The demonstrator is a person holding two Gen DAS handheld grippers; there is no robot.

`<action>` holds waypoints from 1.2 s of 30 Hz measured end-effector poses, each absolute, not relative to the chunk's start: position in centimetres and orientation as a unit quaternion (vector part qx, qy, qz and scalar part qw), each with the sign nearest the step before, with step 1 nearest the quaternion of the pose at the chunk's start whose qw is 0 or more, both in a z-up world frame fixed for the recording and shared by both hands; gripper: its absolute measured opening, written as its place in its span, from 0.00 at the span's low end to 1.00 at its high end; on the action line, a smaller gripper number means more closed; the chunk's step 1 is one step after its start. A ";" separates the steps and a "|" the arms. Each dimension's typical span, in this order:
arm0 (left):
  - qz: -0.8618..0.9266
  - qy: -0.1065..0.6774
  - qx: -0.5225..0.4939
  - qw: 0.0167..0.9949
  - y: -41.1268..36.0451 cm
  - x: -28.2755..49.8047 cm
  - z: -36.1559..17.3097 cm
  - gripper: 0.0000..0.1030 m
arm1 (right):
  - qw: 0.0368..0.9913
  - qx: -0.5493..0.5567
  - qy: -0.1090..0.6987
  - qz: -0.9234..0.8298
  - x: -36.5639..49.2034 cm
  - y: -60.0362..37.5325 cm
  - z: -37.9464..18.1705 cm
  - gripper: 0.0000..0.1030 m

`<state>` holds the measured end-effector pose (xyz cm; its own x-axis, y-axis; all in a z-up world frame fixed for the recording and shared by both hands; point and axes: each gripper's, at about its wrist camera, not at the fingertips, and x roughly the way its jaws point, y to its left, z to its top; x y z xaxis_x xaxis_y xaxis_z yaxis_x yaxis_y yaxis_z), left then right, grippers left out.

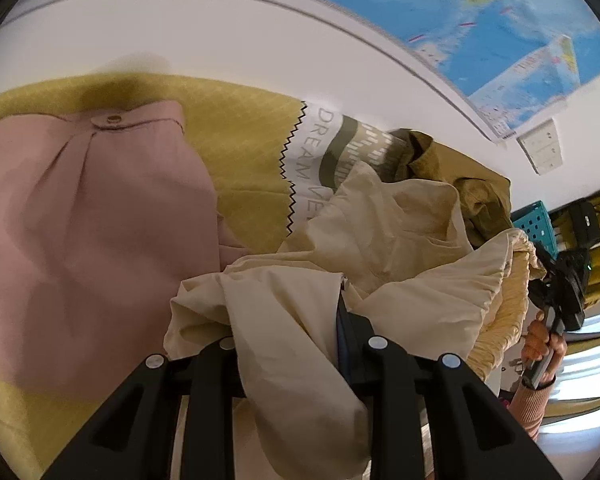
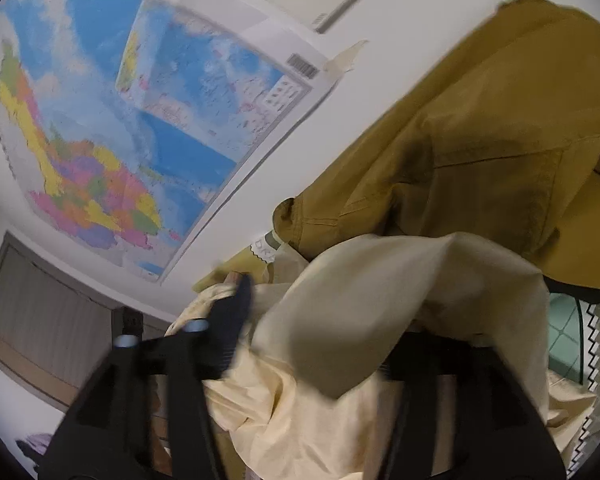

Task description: Fold large clothes

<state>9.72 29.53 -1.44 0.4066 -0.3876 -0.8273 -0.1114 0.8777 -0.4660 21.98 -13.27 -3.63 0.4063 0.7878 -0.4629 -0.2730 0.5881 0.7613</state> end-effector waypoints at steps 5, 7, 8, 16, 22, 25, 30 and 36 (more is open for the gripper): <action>-0.087 0.545 -0.249 0.796 30.0 10.5 -2.3 0.26 | 0.810 0.250 0.388 0.361 18.8 -12.3 -0.6 0.81; -0.088 0.547 -0.257 0.792 30.2 10.8 -2.7 0.26 | 0.822 0.205 0.361 0.390 16.5 -11.2 0.9 0.82; -0.089 0.548 -0.260 0.790 30.2 11.0 -2.9 0.26 | 0.825 0.180 0.354 0.401 15.6 -10.3 1.3 0.83; -0.105 0.533 -0.276 0.793 30.2 10.8 -3.1 0.29 | 0.820 -0.060 0.372 0.430 11.4 2.5 -1.9 0.66; -0.140 0.498 -0.319 0.794 31.5 8.0 -1.7 0.44 | 0.821 -0.017 0.391 0.415 14.8 3.6 -3.5 0.12; -0.177 0.441 -0.339 0.812 32.5 5.7 -0.3 0.55 | 0.829 0.023 0.369 0.420 15.9 2.7 -1.4 0.07; -0.184 0.346 -0.352 0.850 35.2 1.6 0.5 0.73 | 0.839 0.035 0.349 0.416 17.5 3.8 0.7 0.05; -0.129 0.377 -0.258 0.880 33.7 0.5 -0.7 0.76 | 0.823 0.030 0.403 0.399 21.4 8.0 -3.6 0.04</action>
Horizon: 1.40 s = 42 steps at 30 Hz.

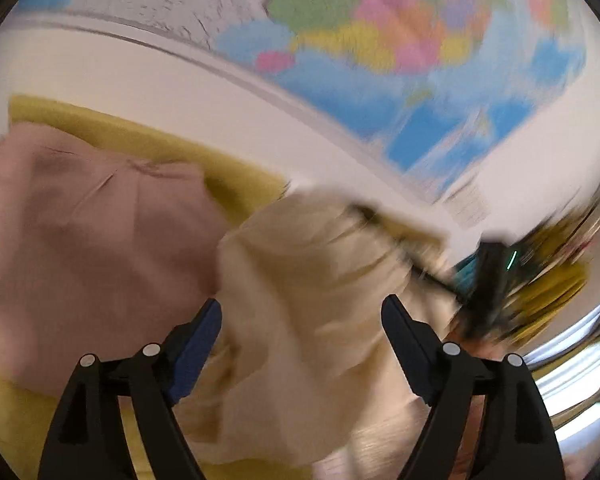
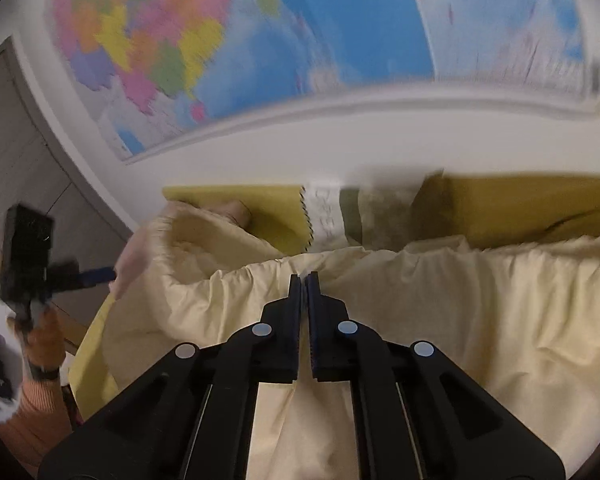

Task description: Fold large clothes

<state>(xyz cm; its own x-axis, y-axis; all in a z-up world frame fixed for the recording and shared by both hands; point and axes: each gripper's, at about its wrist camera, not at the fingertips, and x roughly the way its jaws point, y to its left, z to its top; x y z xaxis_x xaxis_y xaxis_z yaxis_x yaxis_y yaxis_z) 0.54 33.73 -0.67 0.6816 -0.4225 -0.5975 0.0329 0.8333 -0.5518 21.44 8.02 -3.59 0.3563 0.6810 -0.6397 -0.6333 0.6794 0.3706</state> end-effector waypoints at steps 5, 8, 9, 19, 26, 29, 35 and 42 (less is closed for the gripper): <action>-0.088 0.439 -0.107 0.888 28.7 2.1 -3.0 0.76 | 0.817 0.030 0.432 0.380 22.7 9.0 -6.4 0.03; -0.054 0.447 -0.052 0.892 27.1 3.1 -3.7 0.30 | 0.820 0.030 0.424 0.384 22.6 8.9 -6.0 0.03; -0.047 0.445 -0.057 0.892 27.3 3.2 -3.7 0.12 | 0.821 0.031 0.421 0.384 22.6 8.8 -5.7 0.03; -0.025 0.426 -0.186 0.885 33.7 2.3 -4.9 0.51 | 0.846 0.025 0.378 0.376 19.5 -0.1 -2.7 0.60; -0.023 0.381 -0.104 0.919 29.9 2.5 -0.9 0.89 | 0.912 0.029 0.339 0.230 13.7 -13.8 -2.6 0.84; -0.031 0.401 -0.070 0.913 28.2 4.3 -2.3 0.90 | 0.899 0.057 0.379 0.213 12.5 -16.9 -5.7 0.85; 0.029 0.440 -0.067 0.895 27.7 8.0 -5.8 0.60 | 0.874 0.104 0.418 0.223 11.6 -19.2 -10.2 0.32; 0.029 0.443 -0.121 0.888 29.7 8.4 -5.5 0.40 | 0.912 0.093 0.335 0.218 11.1 -21.2 -3.5 0.05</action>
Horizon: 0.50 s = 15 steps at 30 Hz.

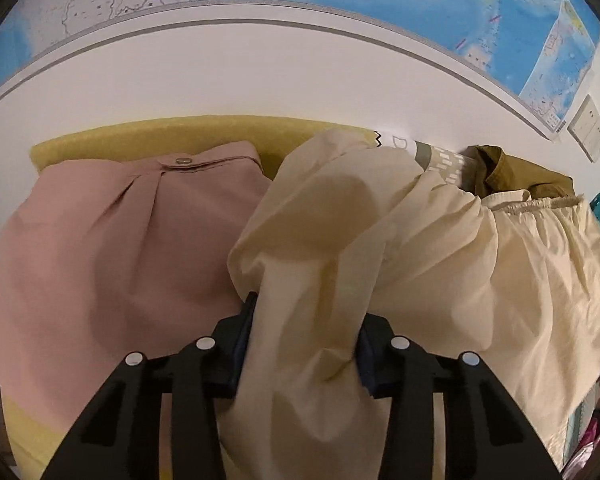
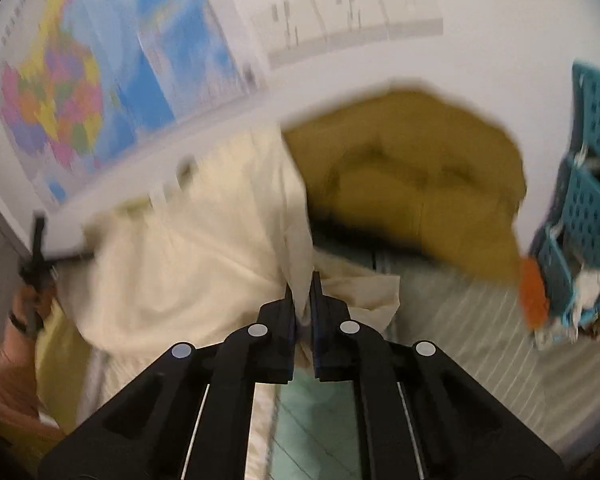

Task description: Fold large clothes

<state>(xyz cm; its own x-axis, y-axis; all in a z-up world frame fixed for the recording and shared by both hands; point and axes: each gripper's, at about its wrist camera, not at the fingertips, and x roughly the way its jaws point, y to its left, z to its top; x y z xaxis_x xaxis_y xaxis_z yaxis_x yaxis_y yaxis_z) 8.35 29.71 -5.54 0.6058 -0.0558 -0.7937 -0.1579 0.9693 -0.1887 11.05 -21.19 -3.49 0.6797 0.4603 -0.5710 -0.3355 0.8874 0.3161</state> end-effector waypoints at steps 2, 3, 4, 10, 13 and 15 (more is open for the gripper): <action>0.034 0.451 -0.130 0.883 29.9 8.4 -6.0 0.51 | 0.921 0.077 0.326 0.198 11.9 -20.5 -3.0 0.06; 0.036 0.454 -0.130 0.881 29.8 8.2 -6.3 0.58 | 0.921 0.065 0.338 0.184 12.6 -20.1 -3.7 0.08; 0.034 0.451 -0.133 0.882 29.9 7.8 -6.5 0.59 | 0.914 0.056 0.359 0.177 13.4 -19.8 -4.9 0.09; 0.002 0.410 -0.158 0.898 31.0 2.7 -5.3 0.74 | 0.889 0.145 0.395 0.180 12.7 -22.7 -9.8 0.71; -0.013 0.393 -0.159 0.905 31.8 -0.6 -5.0 0.80 | 0.889 0.178 0.375 0.195 10.1 -24.5 -10.1 0.80; -0.019 0.391 -0.157 0.907 32.3 -2.7 -5.3 0.81 | 0.889 0.169 0.379 0.194 9.2 -24.6 -10.8 0.79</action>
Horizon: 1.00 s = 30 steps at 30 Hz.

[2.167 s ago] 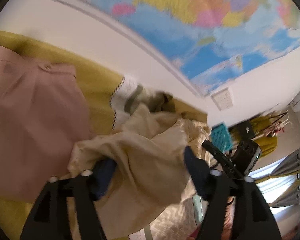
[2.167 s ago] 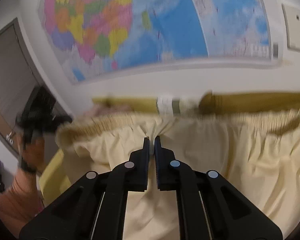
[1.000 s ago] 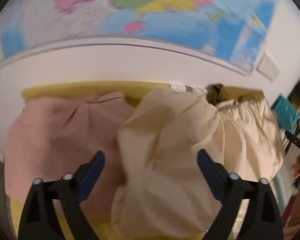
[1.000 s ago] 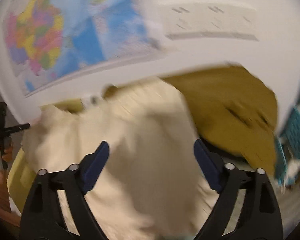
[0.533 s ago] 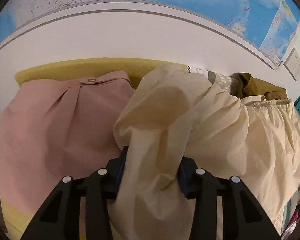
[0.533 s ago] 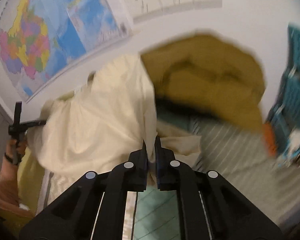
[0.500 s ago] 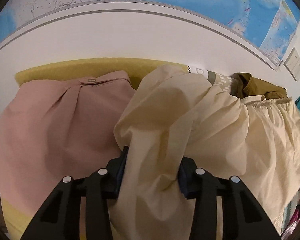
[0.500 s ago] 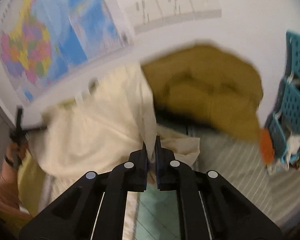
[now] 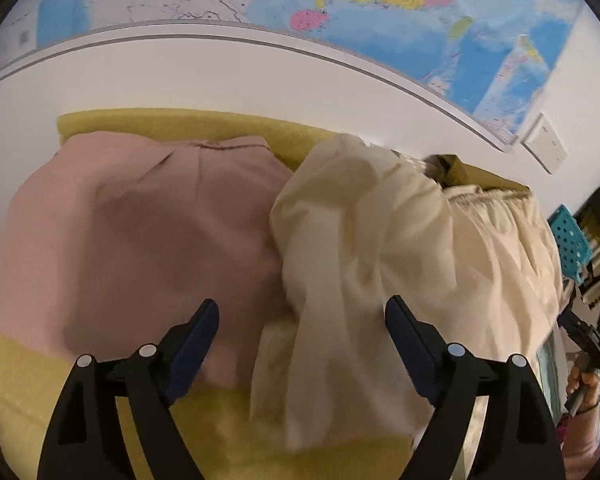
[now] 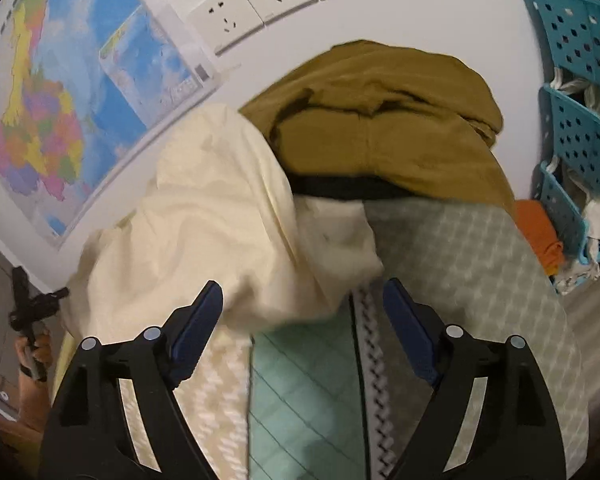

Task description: Fold large clothes

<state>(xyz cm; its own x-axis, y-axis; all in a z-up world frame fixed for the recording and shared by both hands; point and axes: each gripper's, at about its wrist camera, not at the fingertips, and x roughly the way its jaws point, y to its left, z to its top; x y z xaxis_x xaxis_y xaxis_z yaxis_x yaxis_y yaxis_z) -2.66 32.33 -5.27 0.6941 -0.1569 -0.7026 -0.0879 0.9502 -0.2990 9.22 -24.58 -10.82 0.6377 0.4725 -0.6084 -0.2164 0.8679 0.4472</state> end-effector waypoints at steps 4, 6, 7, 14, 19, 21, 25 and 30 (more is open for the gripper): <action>-0.041 0.403 -0.160 0.900 31.8 -4.0 -7.3 0.82 | 0.887 0.149 0.389 0.201 10.1 -23.4 -11.6 0.63; -0.066 0.409 -0.178 0.892 31.4 -4.2 -8.6 0.81 | 0.887 0.140 0.390 0.205 11.1 -22.7 -12.1 0.37; -0.067 0.413 -0.180 0.890 31.1 -4.0 -9.1 0.74 | 0.887 0.138 0.392 0.204 11.4 -22.5 -12.3 0.30; -0.079 0.410 -0.182 0.890 28.7 -3.3 -9.6 0.25 | 0.916 0.122 0.334 0.187 11.1 -22.8 -6.7 0.06; -0.081 0.416 -0.236 0.875 30.5 -3.5 -11.0 0.38 | 0.893 0.135 0.400 0.158 13.4 -22.9 -10.4 0.09; -0.073 0.412 -0.236 0.877 30.8 -4.2 -11.3 0.44 | 0.880 0.164 0.415 0.161 13.4 -23.9 -11.8 0.26; -0.041 0.408 -0.217 0.886 30.4 -5.2 -10.9 0.56 | 0.878 0.202 0.407 0.152 11.8 -25.5 -11.8 0.35; 0.040 0.362 -0.144 0.920 28.5 -6.8 -7.5 0.63 | 0.916 0.154 0.339 0.149 8.6 -24.1 -7.0 0.49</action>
